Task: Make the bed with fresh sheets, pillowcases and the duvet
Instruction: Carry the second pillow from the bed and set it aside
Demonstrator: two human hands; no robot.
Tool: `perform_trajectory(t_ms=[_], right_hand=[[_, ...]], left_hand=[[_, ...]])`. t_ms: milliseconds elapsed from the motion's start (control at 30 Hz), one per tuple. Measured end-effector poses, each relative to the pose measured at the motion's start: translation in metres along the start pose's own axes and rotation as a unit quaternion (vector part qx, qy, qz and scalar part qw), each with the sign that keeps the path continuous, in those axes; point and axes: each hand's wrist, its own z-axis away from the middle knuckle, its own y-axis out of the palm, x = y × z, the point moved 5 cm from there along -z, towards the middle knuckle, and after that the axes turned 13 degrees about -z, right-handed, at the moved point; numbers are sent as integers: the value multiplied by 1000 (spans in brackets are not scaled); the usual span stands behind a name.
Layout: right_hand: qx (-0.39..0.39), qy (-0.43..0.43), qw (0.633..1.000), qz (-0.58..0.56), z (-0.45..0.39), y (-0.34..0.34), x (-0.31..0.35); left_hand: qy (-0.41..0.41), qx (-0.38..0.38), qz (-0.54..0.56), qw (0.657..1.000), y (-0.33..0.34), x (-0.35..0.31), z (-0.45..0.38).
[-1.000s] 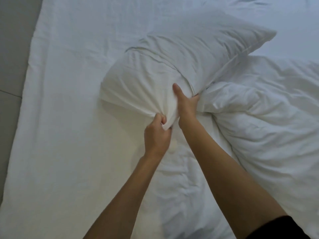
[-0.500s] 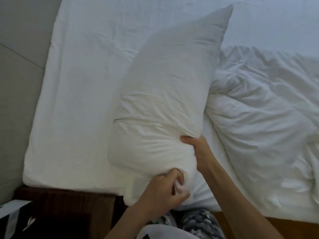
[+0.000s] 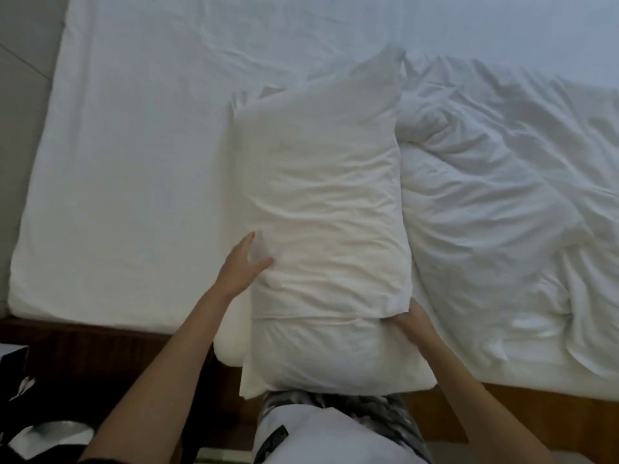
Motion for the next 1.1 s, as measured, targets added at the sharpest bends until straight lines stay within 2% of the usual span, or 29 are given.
perform_trajectory(t_ms=[67,133,367,567,700,900,967,1100], right_hand=[[15,-38,998,-53,-15,0,17],[26,-78,991,-102,-28,0,31],[110,-91,989,-31,-72,24,55],[-20,-103,992,-65,-74,41,49],[-25,-141,984,-105,-48,33,68],[-2,-214,964,-159,29,-8,84],[0,-221,956,-193,65,-26,70],[-2,-223,939,-263,136,-70,1]], left_hand=[[-1,12,-9,1000,10,4,-16],[-12,21,27,999,20,7,-29],[-92,16,134,987,42,33,-68],[-8,17,171,985,26,1,-66],[-15,-33,191,981,9,-16,-40],[20,-82,205,975,-3,-58,34],[42,-84,204,975,3,-76,67],[112,-76,185,973,37,-123,139]])
